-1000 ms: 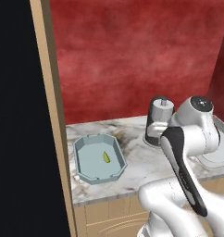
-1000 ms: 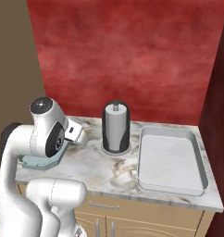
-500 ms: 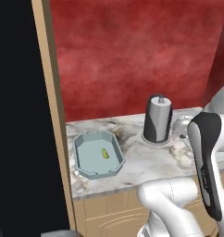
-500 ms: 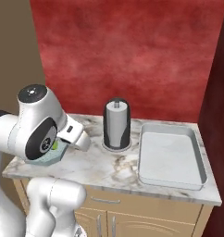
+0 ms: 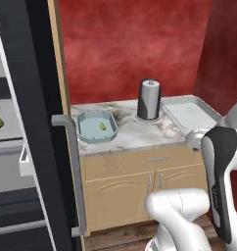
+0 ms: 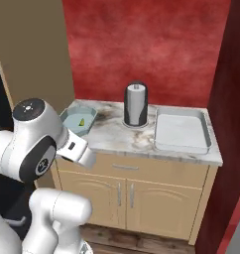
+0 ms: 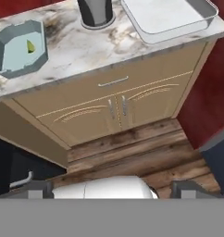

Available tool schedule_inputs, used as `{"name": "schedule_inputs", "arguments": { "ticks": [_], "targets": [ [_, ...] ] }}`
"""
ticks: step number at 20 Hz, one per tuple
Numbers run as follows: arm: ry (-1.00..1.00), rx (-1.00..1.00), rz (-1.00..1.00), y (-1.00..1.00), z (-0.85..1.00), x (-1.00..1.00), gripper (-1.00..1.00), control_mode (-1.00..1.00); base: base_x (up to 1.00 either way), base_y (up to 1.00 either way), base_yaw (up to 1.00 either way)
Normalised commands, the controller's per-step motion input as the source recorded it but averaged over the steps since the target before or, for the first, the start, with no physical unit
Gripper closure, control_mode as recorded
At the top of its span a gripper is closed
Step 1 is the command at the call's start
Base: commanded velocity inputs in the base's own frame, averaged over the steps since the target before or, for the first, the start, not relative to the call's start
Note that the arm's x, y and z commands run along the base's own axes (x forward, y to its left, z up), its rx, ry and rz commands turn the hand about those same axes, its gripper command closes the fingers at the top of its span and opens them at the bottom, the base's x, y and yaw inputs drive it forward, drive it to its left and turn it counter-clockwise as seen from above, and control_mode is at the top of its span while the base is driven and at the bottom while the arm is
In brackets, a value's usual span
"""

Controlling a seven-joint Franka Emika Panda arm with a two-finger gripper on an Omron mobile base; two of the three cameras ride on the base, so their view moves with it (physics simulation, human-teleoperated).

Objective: Place one lemon wedge and one fish in each tupperware on the nearby counter, to pack two identical lunches.

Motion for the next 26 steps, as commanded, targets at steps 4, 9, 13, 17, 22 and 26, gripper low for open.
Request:
{"name": "schedule_inputs", "arguments": {
  "ticks": [4, 9, 13, 17, 22, 26],
  "targets": [
    [0.0, 0.0, 0.0, 0.0, 0.0, 0.0, -1.0, 1.0, -1.0, 0.0, 0.1],
    [0.0, 0.0, 0.0, 0.0, 0.0, 0.0, -1.0, 1.0, -1.0, 0.28, 0.11],
    [0.0, 0.0, 0.0, 0.0, 0.0, 0.0, -1.0, 1.0, -1.0, 0.97, 0.05],
    [0.0, 0.0, 0.0, 0.0, 0.0, 0.0, -1.0, 1.0, -0.57, 1.0, 0.0],
    [0.0, 0.0, 0.0, 0.0, 0.0, 0.0, -1.0, 1.0, 0.0, 1.0, 0.0],
    [0.0, 0.0, 0.0, 0.0, 0.0, 0.0, -1.0, 1.0, 0.24, 1.0, 0.0]
  ]
}}
